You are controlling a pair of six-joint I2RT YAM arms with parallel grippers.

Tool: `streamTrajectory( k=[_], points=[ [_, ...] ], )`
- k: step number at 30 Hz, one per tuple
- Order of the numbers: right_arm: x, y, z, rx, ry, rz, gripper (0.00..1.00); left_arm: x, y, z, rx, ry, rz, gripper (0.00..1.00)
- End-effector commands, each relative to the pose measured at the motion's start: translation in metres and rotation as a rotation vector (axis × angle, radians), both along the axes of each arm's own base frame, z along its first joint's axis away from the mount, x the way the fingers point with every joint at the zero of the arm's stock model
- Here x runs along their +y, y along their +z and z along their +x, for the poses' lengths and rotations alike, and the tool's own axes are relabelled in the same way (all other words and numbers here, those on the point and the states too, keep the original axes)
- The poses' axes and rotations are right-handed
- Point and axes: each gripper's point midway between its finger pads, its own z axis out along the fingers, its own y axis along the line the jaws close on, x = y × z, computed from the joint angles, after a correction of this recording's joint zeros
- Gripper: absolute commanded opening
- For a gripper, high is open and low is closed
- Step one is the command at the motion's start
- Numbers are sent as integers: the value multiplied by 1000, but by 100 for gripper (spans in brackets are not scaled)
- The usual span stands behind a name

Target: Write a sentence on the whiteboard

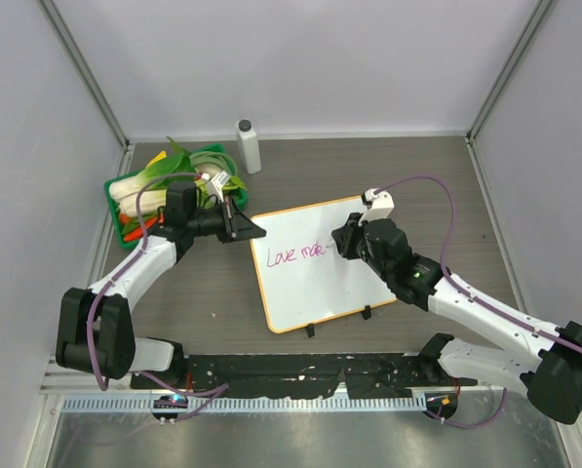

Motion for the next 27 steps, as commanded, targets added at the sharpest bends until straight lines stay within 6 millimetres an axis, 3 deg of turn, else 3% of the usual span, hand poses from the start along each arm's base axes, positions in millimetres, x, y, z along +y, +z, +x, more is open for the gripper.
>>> streamTrajectory(
  k=[1,5,27],
  points=[
    [0,45,9,-102,-24,61,1,13,-37,4,23,66,153,0],
    [2,45,11,-99,-23,63,1,13,-37,4,24,67,152,0],
    [4,7,4,-8,-2,54,2,13,-37,4,26,65,155,0]
  ],
)
